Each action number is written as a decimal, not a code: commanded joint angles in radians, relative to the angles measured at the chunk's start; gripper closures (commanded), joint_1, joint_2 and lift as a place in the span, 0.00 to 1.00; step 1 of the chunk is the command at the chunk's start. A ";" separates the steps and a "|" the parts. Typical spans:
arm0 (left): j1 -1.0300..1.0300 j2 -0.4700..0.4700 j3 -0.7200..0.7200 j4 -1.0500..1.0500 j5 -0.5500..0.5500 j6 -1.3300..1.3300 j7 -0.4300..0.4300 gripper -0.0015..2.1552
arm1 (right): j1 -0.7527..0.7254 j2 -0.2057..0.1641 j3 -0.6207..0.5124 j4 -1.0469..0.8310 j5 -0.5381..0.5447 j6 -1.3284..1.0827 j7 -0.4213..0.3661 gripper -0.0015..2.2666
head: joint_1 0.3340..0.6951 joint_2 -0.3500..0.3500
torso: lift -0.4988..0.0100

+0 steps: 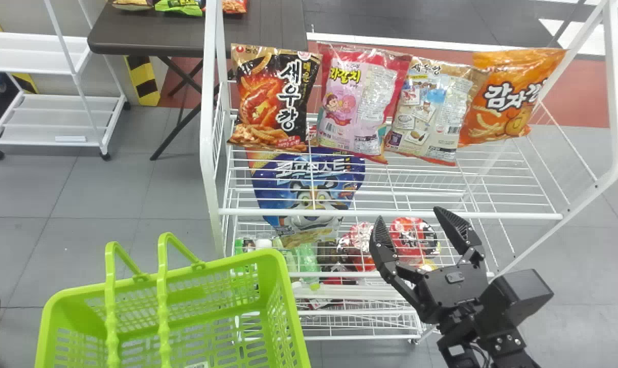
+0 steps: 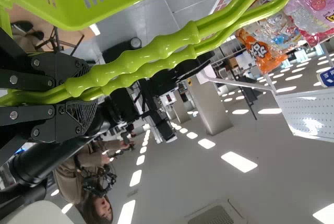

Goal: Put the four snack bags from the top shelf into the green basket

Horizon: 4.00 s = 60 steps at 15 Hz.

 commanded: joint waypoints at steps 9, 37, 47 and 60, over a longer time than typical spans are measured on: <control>0.003 -0.016 -0.022 -0.002 -0.024 -0.003 -0.010 1.00 | -0.012 0.002 0.002 0.006 0.000 0.024 0.000 0.04 | 1.00 0.31 | 0.98; 0.018 0.073 -0.011 -0.017 0.022 -0.012 -0.010 1.00 | -1.061 0.002 0.321 1.017 -0.276 0.183 0.057 0.03 | 1.00 0.70 | 0.98; 0.018 0.069 -0.008 -0.011 0.022 -0.022 -0.010 1.00 | -1.130 0.002 0.339 1.106 -0.281 0.205 0.126 0.99 | 1.00 0.70 | 0.98; -0.060 0.067 0.058 -0.011 0.023 0.012 -0.010 1.00 | -0.420 0.002 0.112 -0.028 -0.255 0.603 0.092 0.99 | 1.00 0.74 | 0.98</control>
